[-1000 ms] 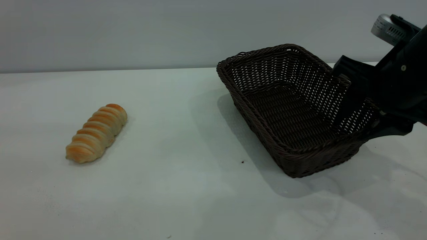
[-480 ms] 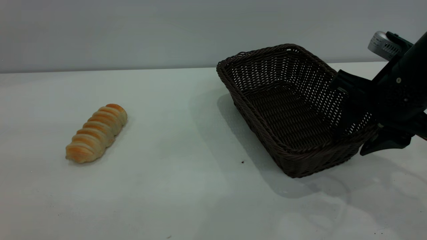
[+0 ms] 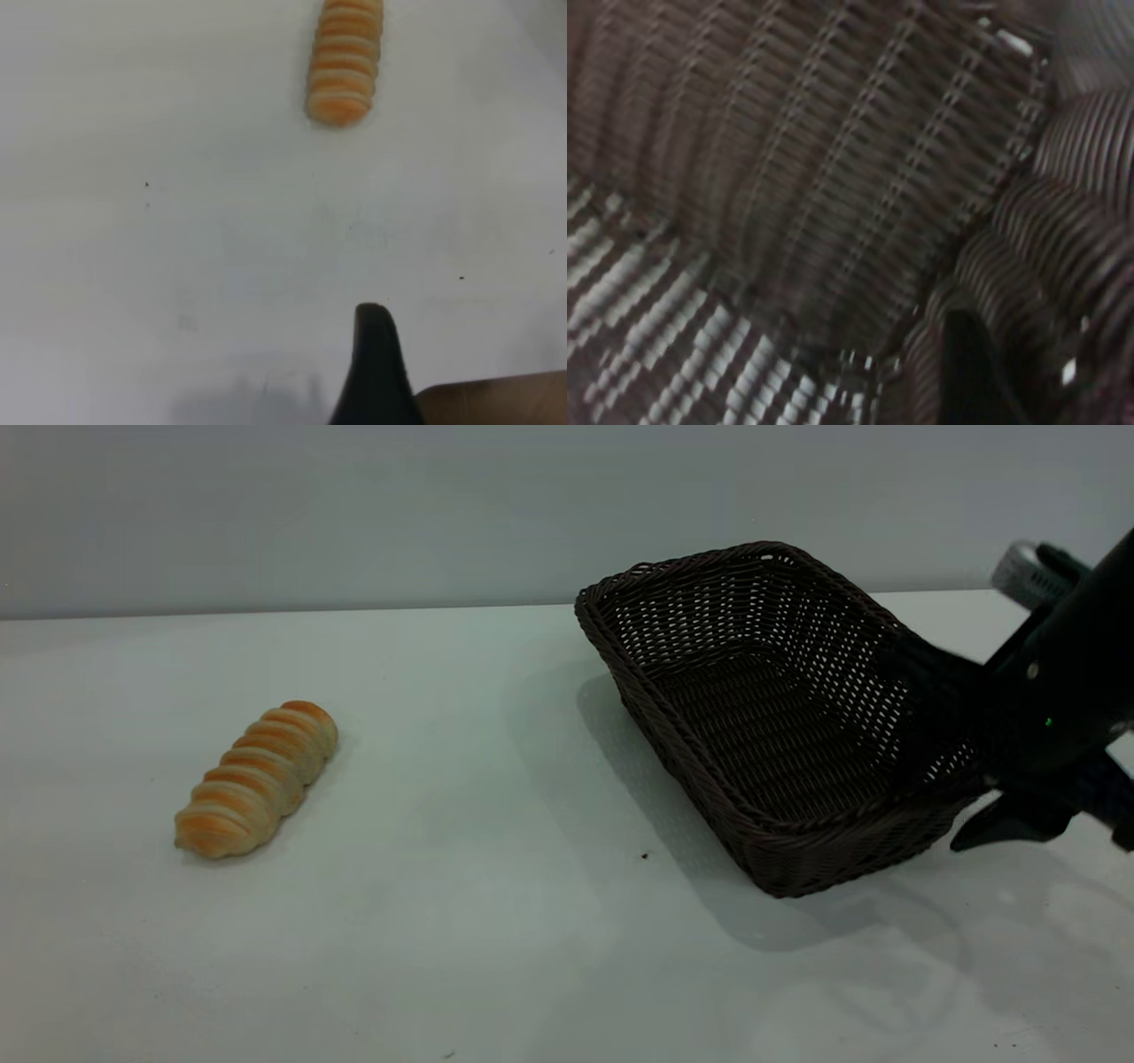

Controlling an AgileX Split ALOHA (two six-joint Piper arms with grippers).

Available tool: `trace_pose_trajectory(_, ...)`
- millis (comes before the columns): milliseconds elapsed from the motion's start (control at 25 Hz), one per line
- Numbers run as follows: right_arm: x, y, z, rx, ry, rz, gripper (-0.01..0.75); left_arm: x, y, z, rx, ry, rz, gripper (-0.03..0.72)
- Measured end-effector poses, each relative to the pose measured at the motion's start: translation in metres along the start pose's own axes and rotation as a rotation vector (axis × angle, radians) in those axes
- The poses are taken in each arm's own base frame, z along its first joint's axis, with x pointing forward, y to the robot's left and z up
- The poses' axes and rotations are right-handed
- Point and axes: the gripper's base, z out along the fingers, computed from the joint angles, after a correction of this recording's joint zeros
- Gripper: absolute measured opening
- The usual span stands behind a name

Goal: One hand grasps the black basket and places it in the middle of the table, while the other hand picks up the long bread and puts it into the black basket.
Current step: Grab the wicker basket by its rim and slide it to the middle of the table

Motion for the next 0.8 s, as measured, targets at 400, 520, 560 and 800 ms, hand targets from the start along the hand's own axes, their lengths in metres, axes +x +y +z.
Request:
trace_pose_trajectory(400, -0.007, -0.002, 0.012, 0.005, -0.076, -0.008, 0.192, 0.000, 0.000, 0.000, 0.000, 0.001, 0.000, 0.585)
trace_pose_trajectory(520, -0.012, 0.004, 0.000, -0.027, -0.116, -0.132, 0.089, 0.000, 0.000, 0.000, 0.000, 0.001, 0.000, 0.585)
trace_pose_trajectory(560, -0.012, 0.006, -0.004, -0.035, -0.126, -0.176, 0.090, 0.000, 0.000, 0.000, 0.000, 0.001, 0.000, 0.585)
trace_pose_trajectory(800, -0.028, 0.039, -0.037, -0.138, -0.187, -0.384, 0.090, 0.001, 0.000, 0.000, 0.000, 0.009, 0.000, 0.585)
